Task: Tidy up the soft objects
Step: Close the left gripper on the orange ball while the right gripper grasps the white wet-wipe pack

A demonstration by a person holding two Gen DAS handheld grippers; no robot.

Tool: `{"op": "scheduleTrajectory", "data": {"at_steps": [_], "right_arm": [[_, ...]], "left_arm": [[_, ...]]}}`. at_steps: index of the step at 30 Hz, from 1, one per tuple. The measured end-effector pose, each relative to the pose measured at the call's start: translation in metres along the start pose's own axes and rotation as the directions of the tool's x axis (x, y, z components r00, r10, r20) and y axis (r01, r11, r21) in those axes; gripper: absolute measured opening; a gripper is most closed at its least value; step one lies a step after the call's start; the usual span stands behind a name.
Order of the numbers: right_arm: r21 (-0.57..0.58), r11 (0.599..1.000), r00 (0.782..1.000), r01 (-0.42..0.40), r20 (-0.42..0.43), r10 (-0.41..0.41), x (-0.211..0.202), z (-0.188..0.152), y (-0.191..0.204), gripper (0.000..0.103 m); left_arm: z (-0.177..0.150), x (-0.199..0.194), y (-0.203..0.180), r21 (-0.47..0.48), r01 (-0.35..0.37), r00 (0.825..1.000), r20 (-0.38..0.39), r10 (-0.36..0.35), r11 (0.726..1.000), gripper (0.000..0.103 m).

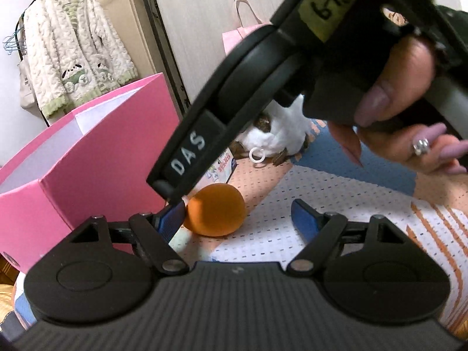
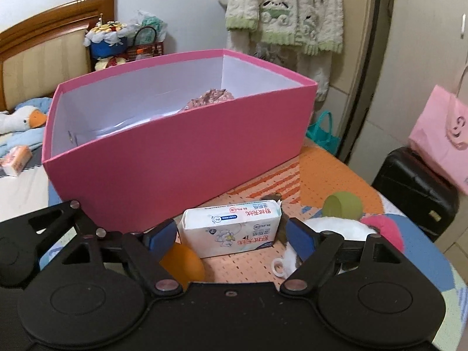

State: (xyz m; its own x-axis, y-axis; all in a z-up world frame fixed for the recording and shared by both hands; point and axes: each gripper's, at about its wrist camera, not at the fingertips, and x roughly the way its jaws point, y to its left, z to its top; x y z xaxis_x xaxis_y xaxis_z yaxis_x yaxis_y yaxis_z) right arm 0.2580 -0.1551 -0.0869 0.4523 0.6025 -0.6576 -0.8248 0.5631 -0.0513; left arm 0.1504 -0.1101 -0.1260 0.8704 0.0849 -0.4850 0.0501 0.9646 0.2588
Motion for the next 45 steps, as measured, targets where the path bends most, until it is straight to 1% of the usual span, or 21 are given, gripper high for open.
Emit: {"op": "scheduleTrajectory", "data": {"at_steps": [2, 4, 7, 9, 12, 14, 19, 27, 31, 32, 34, 35, 39, 42, 45], "right_arm": [[0.019, 0.999, 0.999, -0.031, -0.009, 0.031, 0.004, 0.003, -0.008, 0.086], [0.028, 0.998, 0.998, -0.055, -0.023, 0.055, 0.009, 0.005, -0.014, 0.089], [0.01, 0.998, 0.997, -0.07, -0.038, 0.07, 0.014, 0.009, -0.017, 0.091], [0.0, 0.996, 0.995, -0.087, -0.05, 0.087, 0.018, 0.013, -0.016, 0.092], [-0.034, 0.995, 0.994, -0.091, -0.06, 0.089, 0.021, 0.017, -0.014, 0.092], [-0.031, 0.995, 0.993, -0.099, -0.066, 0.097, 0.023, 0.02, -0.017, 0.094], [-0.006, 0.992, 0.987, -0.128, -0.102, 0.127, 0.032, 0.024, -0.023, 0.095], [-0.02, 0.995, 0.984, -0.098, -0.149, 0.094, 0.046, 0.029, -0.019, 0.096], [-0.019, 0.997, 0.981, -0.075, -0.18, 0.07, 0.054, 0.031, -0.016, 0.096], [-0.013, 0.997, 0.981, -0.072, -0.183, 0.068, 0.055, 0.032, -0.016, 0.093], [-0.018, 0.997, 0.98, -0.07, -0.189, 0.066, 0.054, 0.032, -0.015, 0.084], [-0.026, 0.997, 0.979, -0.073, -0.193, 0.066, 0.053, 0.031, -0.014, 0.082], [0.021, 0.999, 0.985, -0.05, -0.164, 0.053, 0.045, 0.03, -0.016, 0.079], [0.068, 0.997, 0.992, -0.047, -0.117, 0.055, 0.034, 0.027, -0.017, 0.078], [0.117, 0.991, 0.996, -0.065, -0.052, 0.071, 0.018, 0.024, -0.018, 0.079]], "left_arm": [[0.0, 0.003, 0.001, 0.007, -0.012, 1.0, -0.006, 0.012, 1.0, 0.072], [-0.001, 0.003, -0.002, 0.025, -0.03, 1.0, -0.004, 0.03, 0.999, 0.063], [-0.002, 0.004, 0.0, 0.035, -0.045, 0.999, -0.004, 0.045, 0.998, 0.055], [-0.002, 0.005, 0.0, 0.041, -0.046, 0.999, -0.007, 0.047, 0.998, 0.055], [-0.003, 0.003, -0.002, 0.045, -0.049, 0.999, -0.005, 0.05, 0.998, 0.055], [-0.003, 0.003, -0.003, 0.052, -0.051, 0.999, -0.002, 0.051, 0.997, 0.054], [-0.003, 0.003, -0.006, 0.094, -0.077, 0.997, 0.012, 0.077, 0.993, 0.042], [-0.005, 0.005, -0.006, 0.12, -0.083, 0.996, 0.024, 0.08, 0.989, 0.04], [-0.005, 0.003, -0.002, 0.107, -0.071, 0.997, 0.021, 0.07, 0.992, 0.039], [-0.005, 0.002, -0.001, 0.109, -0.07, 0.997, 0.023, 0.068, 0.992, 0.039], [-0.005, 0.001, -0.001, 0.108, -0.063, 0.998, 0.024, 0.061, 0.992, 0.039], [-0.005, 0.001, -0.001, 0.105, -0.059, 0.998, 0.025, 0.056, 0.993, 0.039], [-0.005, -0.001, 0.004, 0.085, -0.035, 0.999, 0.024, 0.033, 0.996, 0.039], [-0.005, -0.004, 0.009, 0.06, 0.001, 1.0, 0.019, -0.002, 0.998, 0.039], [-0.005, -0.009, 0.011, 0.042, 0.036, 0.999, 0.013, -0.037, 0.998, 0.039]]}}
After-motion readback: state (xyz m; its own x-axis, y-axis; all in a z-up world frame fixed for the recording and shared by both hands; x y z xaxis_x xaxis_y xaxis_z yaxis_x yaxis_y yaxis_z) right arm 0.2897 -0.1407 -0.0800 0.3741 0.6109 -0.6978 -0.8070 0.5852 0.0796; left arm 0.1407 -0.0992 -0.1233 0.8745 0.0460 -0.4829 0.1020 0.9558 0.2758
